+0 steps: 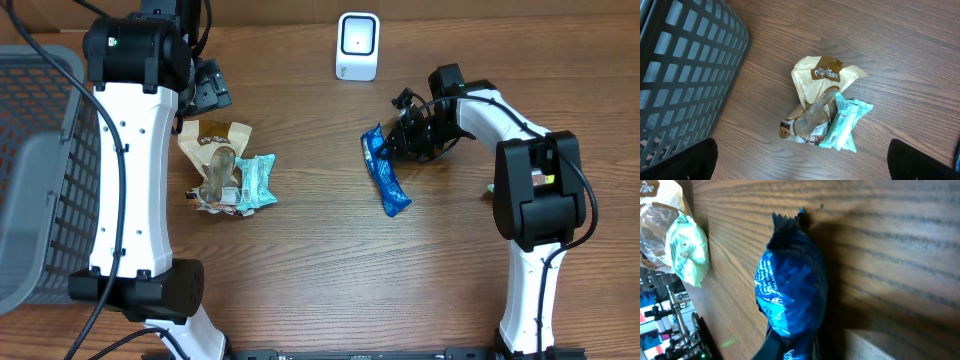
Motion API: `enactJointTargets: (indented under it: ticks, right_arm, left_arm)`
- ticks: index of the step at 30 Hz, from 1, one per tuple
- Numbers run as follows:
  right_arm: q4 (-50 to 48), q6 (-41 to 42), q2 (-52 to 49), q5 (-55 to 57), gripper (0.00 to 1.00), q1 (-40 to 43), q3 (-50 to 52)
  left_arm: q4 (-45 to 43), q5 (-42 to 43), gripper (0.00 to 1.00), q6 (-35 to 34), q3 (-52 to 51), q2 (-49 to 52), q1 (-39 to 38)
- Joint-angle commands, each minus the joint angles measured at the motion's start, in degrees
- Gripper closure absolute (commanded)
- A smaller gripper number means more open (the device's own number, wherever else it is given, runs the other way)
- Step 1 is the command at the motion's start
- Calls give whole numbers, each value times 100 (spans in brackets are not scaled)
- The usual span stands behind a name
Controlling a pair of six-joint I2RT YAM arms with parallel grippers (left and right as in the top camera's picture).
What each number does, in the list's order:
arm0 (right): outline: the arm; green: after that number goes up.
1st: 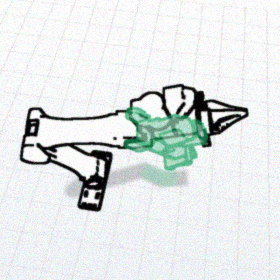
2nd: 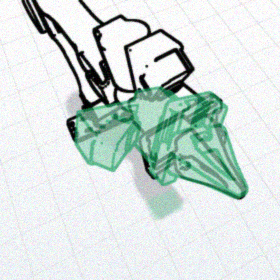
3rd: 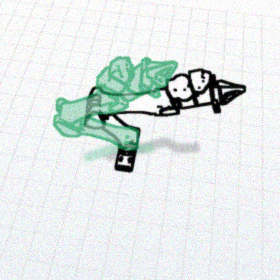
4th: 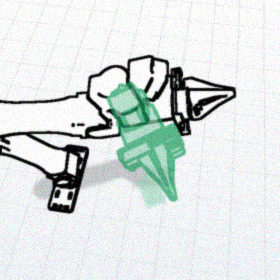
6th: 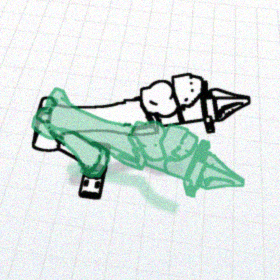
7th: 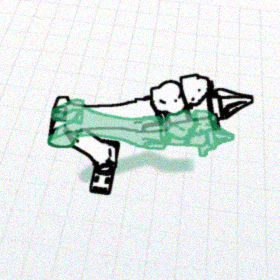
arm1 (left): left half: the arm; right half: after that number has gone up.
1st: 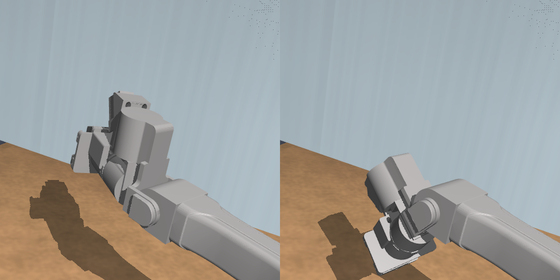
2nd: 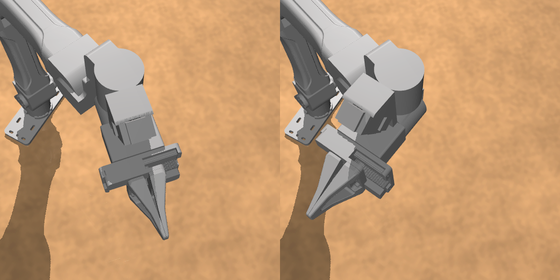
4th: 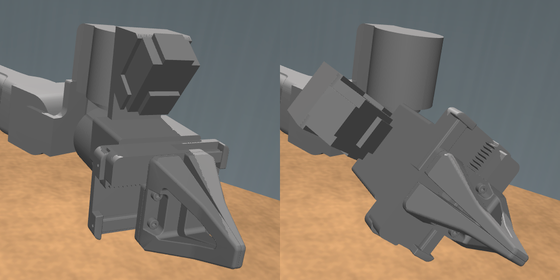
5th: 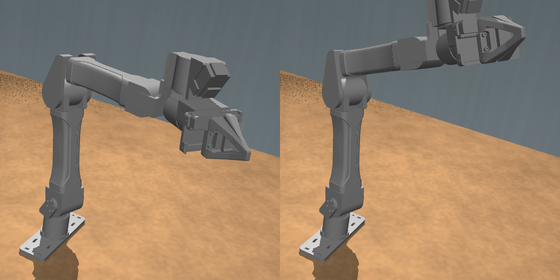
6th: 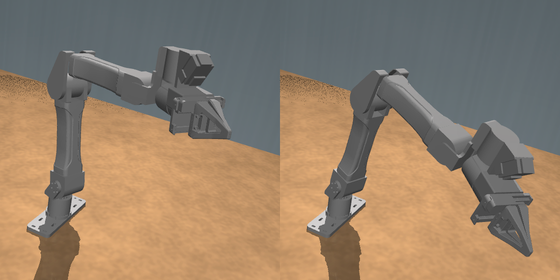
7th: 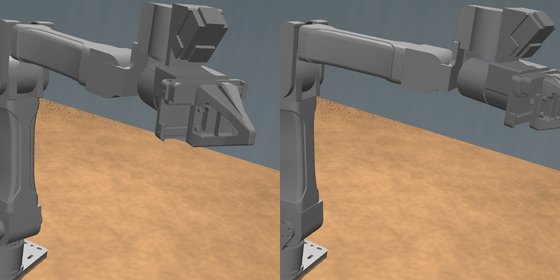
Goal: Scan the item barcode
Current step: 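Hold the blue cookie pack up in front of the white scanner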
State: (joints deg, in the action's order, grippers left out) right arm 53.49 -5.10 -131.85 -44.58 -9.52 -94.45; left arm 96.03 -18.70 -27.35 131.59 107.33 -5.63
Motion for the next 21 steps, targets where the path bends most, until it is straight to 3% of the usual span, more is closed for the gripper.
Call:
enactJointTargets:
  ticks: [1,6,12,16,21]
  right_arm:
    - [227,94,114,455,96,-31,-157]
    - [671,520,625,2159,96,-212,-758]
    - [743,966,940,5077,96,-820,-1801]
    - [9,673,940,6686,96,-1285,-1985]
    - [-1241,-225,883,7512,96,-1602,-1976]
  left_arm:
    - [-7,-76,0,-118,-24,39,-39]
    - [-7,-76,0,-118,-24,39,-39]
    - [-7,-74,0,-118,-24,39,-39]
    - [-7,-76,0,-118,-24,39,-39]
    - [-7,-76,0,-118,-24,39,-39]
